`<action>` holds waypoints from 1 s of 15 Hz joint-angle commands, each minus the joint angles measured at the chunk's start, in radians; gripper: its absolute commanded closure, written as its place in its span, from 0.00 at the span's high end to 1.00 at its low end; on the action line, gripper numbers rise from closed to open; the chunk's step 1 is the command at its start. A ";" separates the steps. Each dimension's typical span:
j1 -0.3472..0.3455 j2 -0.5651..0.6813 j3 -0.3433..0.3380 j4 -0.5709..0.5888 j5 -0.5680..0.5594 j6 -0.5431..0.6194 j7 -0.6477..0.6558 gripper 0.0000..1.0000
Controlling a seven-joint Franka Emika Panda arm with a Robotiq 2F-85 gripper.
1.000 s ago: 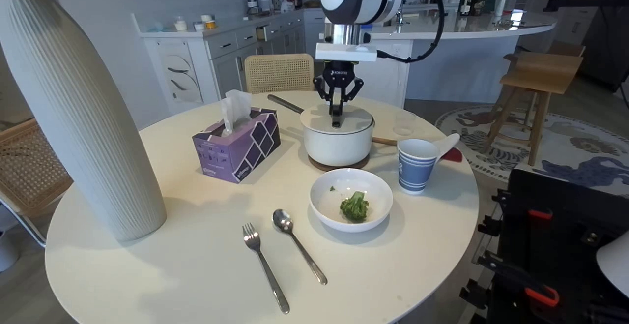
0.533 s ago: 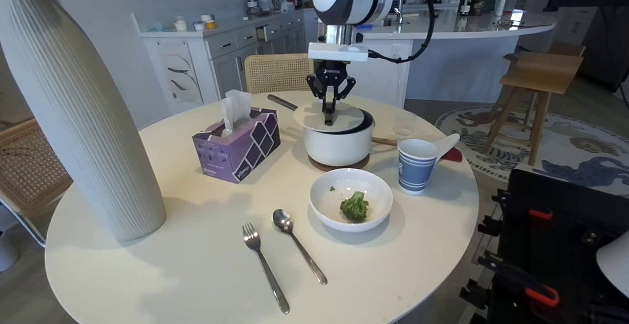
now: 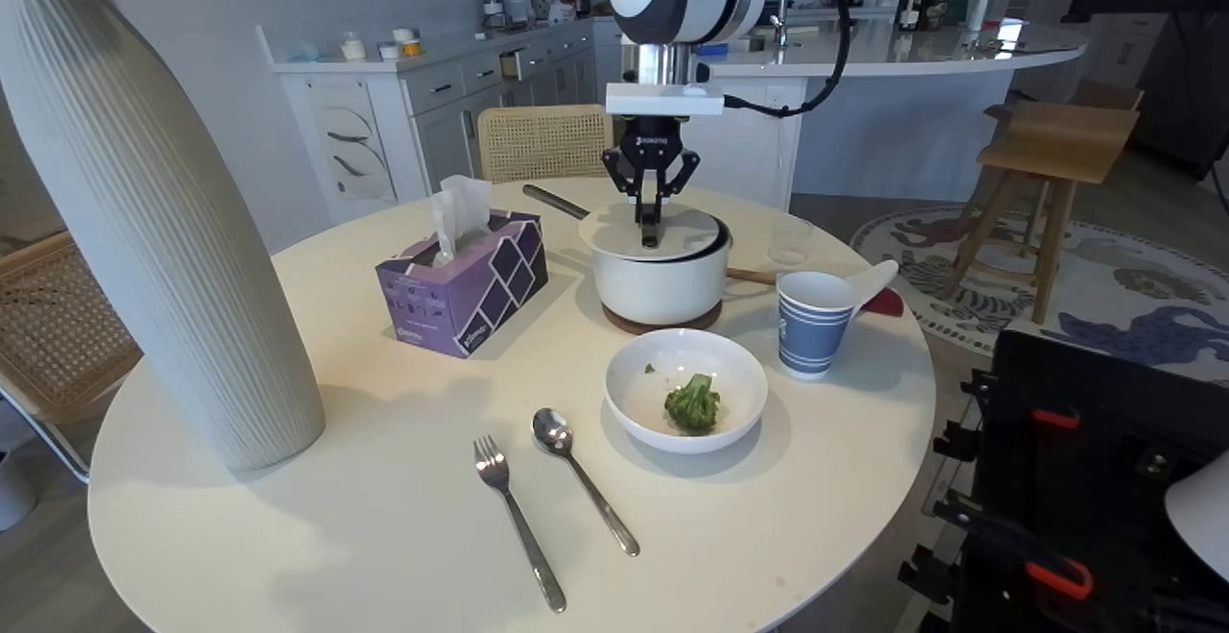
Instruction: Pick up the white lid and place it on top of the white pot.
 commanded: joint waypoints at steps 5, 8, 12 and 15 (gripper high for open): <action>0.002 -0.023 -0.019 0.000 -0.014 -0.063 -0.022 0.06; 0.002 -0.026 -0.025 -0.003 -0.017 -0.074 -0.027 0.06; 0.003 -0.025 -0.027 -0.005 -0.015 -0.067 -0.025 0.06; 0.006 -0.023 -0.026 -0.003 -0.013 -0.070 -0.018 0.06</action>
